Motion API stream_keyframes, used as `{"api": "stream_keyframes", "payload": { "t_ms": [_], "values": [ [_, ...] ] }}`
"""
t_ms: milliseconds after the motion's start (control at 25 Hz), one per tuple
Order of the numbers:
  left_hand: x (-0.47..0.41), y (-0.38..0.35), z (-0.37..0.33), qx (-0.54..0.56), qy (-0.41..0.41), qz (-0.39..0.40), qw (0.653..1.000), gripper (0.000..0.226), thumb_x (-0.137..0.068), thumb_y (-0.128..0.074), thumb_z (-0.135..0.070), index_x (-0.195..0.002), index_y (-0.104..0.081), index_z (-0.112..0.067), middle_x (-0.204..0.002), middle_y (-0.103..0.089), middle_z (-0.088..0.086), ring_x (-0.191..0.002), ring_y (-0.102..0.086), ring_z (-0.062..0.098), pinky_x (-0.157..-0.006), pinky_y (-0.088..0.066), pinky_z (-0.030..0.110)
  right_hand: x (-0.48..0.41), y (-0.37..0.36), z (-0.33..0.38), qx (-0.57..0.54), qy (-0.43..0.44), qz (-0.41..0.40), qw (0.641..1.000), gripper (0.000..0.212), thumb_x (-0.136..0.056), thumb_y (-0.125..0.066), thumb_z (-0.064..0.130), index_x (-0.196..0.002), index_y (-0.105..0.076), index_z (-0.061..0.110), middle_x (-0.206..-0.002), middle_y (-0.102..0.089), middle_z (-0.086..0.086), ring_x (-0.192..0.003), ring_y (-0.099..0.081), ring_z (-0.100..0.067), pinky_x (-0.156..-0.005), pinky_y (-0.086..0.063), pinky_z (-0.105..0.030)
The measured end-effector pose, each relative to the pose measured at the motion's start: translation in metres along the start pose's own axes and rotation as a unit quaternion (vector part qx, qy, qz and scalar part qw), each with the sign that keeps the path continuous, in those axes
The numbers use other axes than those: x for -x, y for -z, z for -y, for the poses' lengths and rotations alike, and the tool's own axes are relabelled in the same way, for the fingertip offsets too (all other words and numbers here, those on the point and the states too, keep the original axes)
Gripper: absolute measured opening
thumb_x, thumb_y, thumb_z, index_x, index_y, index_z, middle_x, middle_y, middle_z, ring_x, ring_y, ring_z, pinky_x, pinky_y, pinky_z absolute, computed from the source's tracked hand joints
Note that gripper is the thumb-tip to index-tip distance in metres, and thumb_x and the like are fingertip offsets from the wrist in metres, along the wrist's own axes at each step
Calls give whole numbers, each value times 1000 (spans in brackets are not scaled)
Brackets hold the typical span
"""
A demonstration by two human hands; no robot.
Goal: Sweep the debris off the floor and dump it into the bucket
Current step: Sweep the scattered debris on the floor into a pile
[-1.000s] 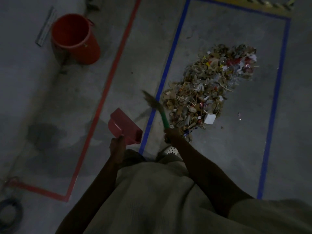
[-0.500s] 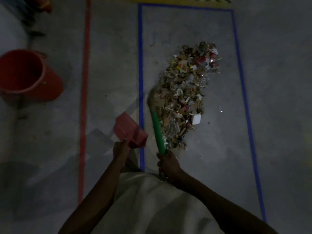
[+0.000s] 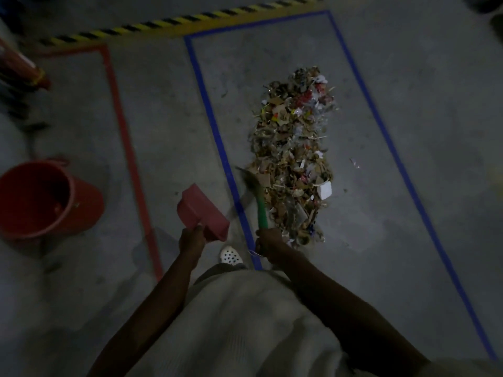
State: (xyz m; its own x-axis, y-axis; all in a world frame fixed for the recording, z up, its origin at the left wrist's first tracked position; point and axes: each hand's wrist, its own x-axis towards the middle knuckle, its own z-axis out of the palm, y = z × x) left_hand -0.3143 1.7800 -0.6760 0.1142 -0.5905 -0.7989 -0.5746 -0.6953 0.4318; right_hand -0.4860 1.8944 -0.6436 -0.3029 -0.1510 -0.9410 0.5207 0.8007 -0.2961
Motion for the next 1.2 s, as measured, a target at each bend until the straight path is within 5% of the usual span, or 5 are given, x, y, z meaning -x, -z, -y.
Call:
{"api": "stream_keyframes", "payload": {
  "t_ms": [120, 320, 520, 840, 1200],
  "values": [
    [-14, 8, -28, 19, -26, -6, 999, 46, -97, -53, -38, -118, -62, 3, -104, -68, 19, -88, -64, 31, -73, -49, 40, 26, 1, 8, -2, 36, 28, 999, 17, -99, -54, 22, -84, -58, 15, -74, -58, -5, -66, -56, -20, -62, -48, -34],
    [-32, -14, -86, 10, -67, 43, 997, 45, -97, -54, -38, -116, -65, 1, -107, -69, 21, -96, -65, 35, -74, -48, 42, 14, 12, 56, -114, 32, 30, 993, 35, -97, -52, 10, -62, -47, 9, -49, -43, -5, -32, -39, -12, -35, -30, -17],
    [-80, -17, -162, -24, -87, 56, 994, 46, -98, -54, -37, -73, -60, 2, -67, -55, 15, -73, -51, 28, -66, -34, 35, -15, 0, 139, -140, 13, 13, 990, 36, -97, -49, 8, -62, -46, 11, -46, -46, -5, -33, -43, -14, -34, -31, -18],
    [-134, -16, -297, -6, -112, -50, 992, 55, -98, -55, -39, -119, -58, 12, -117, -63, 30, -108, -61, 43, -89, -50, 47, 1, -13, 285, -301, 9, 107, 947, 9, -100, -43, 4, -92, -45, 8, -53, -41, -1, -32, -32, -7, -32, -28, -15],
    [-200, -15, -405, -8, -107, 51, 993, 35, -95, -60, -28, -96, -65, 7, -72, -59, 16, -69, -57, 26, -66, -41, 35, -22, -58, 409, -314, 8, 99, 944, 34, -103, -35, 1, -135, -42, 8, -64, -32, -3, -29, -30, -3, -31, -25, -12]
  ]
}}
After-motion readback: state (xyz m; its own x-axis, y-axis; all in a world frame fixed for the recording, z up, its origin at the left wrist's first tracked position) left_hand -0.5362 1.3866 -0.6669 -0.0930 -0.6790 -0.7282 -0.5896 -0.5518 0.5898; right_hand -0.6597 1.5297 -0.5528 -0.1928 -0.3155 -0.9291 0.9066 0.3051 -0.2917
